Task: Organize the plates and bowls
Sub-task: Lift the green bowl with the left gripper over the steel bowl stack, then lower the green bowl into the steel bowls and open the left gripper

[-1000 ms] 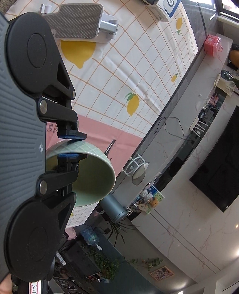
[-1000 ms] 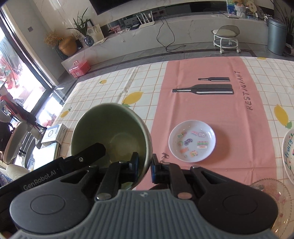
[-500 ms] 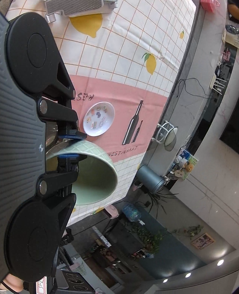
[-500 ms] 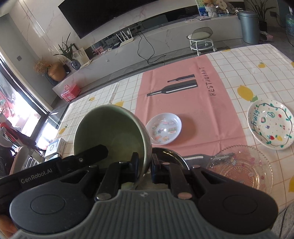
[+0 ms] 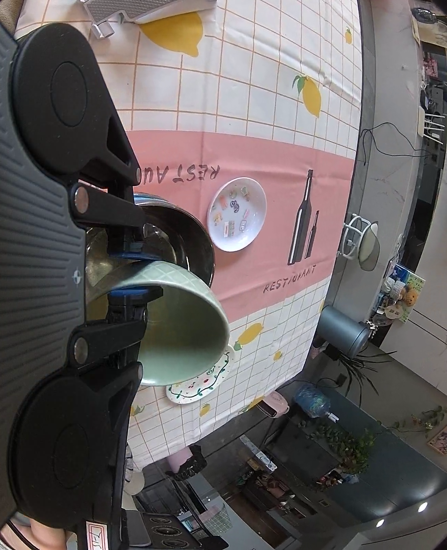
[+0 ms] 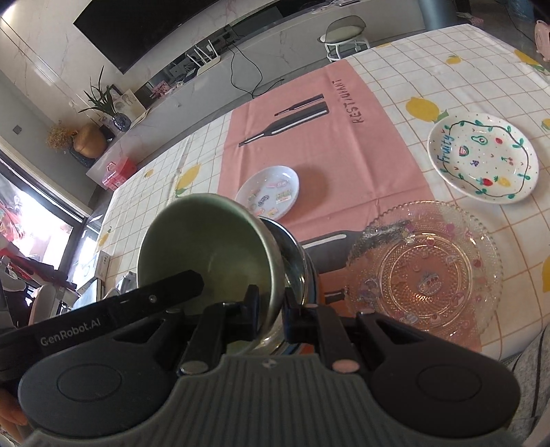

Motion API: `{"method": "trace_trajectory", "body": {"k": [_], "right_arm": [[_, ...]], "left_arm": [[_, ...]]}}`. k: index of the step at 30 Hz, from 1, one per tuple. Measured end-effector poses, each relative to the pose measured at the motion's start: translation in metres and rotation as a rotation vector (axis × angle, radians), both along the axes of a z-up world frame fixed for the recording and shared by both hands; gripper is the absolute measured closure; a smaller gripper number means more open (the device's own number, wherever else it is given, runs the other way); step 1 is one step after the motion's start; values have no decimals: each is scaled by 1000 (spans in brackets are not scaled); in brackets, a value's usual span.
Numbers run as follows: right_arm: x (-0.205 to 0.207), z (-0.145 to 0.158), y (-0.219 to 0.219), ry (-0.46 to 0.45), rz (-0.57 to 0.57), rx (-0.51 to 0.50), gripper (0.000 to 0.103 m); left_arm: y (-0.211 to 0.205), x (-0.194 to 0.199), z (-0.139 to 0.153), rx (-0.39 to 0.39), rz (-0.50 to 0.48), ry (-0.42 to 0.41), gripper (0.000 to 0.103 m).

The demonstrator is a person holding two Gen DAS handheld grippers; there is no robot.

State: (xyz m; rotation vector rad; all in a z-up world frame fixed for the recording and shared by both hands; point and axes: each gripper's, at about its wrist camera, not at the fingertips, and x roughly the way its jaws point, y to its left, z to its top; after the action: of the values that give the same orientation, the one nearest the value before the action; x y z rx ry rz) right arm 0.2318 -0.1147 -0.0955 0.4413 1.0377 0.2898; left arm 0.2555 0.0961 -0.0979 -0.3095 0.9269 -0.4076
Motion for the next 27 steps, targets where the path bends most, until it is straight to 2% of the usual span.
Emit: {"method": "trace_trajectory", "body": {"k": [9,14,17,22,25,27], "right_arm": [[6,-7,-4,0,0,-2,91],[8,-5,1,-7,33,-14,91],[10,-5,5,0,50,-2,91],[15,-16,9,54,59,52,90],[16,-17,15,43,72,36,89],[16,-15,19,31,89,19,84]], "left_arm": [[-7,2,-7,38,-7,44,86],[-3,-2,-3,62,1,35,86],[3,-2,0,45,10,32,80],[5,-1,-1,68,35,26,73],[4,-2,1,82,44,11,72],[3,-3,3,93,46,-1,72]]}}
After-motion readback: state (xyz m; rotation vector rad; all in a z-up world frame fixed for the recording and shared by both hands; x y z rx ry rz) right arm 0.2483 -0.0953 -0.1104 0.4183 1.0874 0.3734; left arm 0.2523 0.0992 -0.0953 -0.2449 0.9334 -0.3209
